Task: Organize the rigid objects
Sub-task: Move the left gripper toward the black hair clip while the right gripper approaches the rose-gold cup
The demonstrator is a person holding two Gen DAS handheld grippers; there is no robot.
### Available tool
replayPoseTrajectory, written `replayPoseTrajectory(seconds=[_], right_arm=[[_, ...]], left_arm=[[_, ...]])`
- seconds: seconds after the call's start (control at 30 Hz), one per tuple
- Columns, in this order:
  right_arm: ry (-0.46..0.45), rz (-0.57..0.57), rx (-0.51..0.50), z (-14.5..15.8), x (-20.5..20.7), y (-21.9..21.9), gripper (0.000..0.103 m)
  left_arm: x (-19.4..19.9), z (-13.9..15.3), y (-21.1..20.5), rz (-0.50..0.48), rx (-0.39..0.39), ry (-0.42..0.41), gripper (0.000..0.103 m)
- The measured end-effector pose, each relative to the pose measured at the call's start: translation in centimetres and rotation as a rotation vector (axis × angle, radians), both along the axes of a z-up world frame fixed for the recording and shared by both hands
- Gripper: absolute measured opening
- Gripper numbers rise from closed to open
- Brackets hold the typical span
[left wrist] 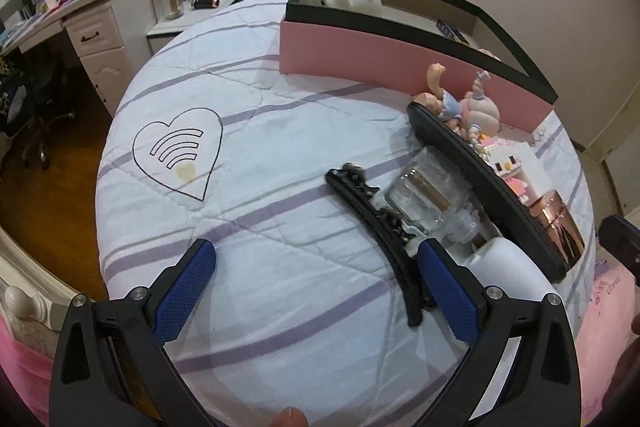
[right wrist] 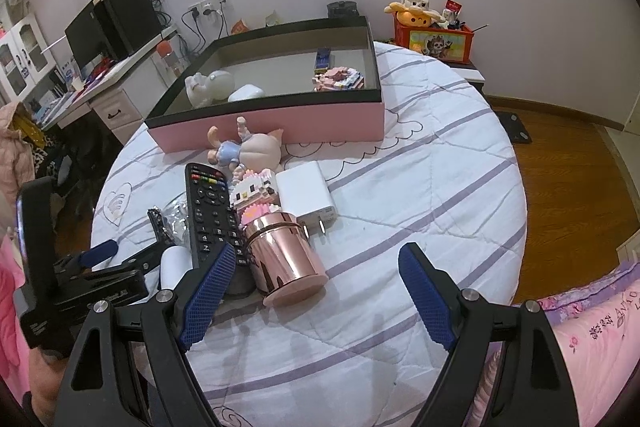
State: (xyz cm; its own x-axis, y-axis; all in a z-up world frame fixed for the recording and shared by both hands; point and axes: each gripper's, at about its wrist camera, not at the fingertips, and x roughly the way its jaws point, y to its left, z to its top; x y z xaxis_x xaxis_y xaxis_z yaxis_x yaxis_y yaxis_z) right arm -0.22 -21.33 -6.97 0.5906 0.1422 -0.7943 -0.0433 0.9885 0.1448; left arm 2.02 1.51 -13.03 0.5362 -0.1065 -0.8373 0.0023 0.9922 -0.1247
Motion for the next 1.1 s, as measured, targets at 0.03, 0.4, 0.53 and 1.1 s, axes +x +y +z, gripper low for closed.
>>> replayPoseTrajectory(seconds=[0.03, 0.4, 0.53, 1.1], right_arm=[[0.001, 0.003, -0.001, -0.1, 0.0, 0.1, 0.085], [0.036, 0.031, -0.032, -1.6, 0.6, 1.0, 0.085], [0.055, 0.048, -0.054, -2.6, 0.9, 1.4, 0.085], [0.064, 0.132, -0.122, -3.2, 1.5, 2.4, 0.069]], left_arm=[[-0.1, 0.0, -0.1, -0.002, 0.001, 0.000, 0.102], [0.0, -0.2, -1.1, 0.003, 0.003, -0.012, 0.102], [0.0, -0.3, -1.1, 0.011, -0.002, -0.015, 0.103], [-0.6, -0.4, 1.2, 0.018, 0.037, -0.028, 0.103]])
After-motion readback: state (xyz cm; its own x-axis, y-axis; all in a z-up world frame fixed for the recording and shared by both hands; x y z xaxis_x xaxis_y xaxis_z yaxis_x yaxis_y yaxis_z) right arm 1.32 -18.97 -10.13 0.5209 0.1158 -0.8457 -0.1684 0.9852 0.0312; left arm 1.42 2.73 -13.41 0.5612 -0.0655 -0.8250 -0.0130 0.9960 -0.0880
